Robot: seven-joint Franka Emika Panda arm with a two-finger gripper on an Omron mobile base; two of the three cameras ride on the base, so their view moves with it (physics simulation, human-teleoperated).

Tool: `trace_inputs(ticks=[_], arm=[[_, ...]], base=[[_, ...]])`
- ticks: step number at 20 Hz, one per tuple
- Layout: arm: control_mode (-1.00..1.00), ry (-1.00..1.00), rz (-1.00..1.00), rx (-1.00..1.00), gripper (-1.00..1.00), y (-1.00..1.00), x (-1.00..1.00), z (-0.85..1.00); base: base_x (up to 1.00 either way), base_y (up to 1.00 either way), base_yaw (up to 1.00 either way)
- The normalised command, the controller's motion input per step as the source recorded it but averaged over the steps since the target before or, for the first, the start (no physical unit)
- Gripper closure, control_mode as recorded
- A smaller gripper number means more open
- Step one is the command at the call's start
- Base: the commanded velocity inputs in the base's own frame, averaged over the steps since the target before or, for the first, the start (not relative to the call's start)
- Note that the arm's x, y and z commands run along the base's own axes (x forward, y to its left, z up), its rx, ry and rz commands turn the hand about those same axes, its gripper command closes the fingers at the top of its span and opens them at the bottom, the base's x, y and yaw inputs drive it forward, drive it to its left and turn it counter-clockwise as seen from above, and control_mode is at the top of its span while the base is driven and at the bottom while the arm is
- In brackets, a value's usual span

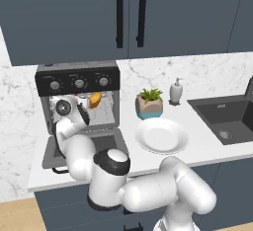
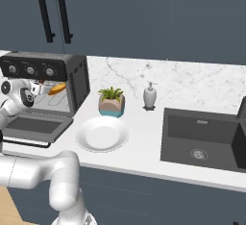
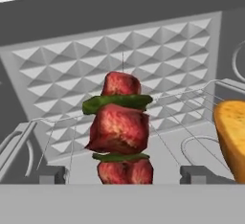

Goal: Pick up the kebab skewer and baguette bread, and place them inside the toaster oven. Close the toaster oven door and start by setting the timer.

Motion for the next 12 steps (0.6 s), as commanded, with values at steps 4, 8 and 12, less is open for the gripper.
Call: trace_inputs(ticks=[4, 8, 12], arm=[[-1.00, 0.00, 0.00, 0.00, -1.00, 0.00, -0.27, 0.02], [-1.00, 0.00, 0.00, -0.01, -1.00, 0.07, -0.40, 0.25], [-1.00, 0.00, 0.00, 0.00, -1.00, 0.01, -0.04, 0.25]], base=[[0.00, 0.00, 0.00], [0.00, 0.00, 0.00], [0.00, 0.00, 0.00]])
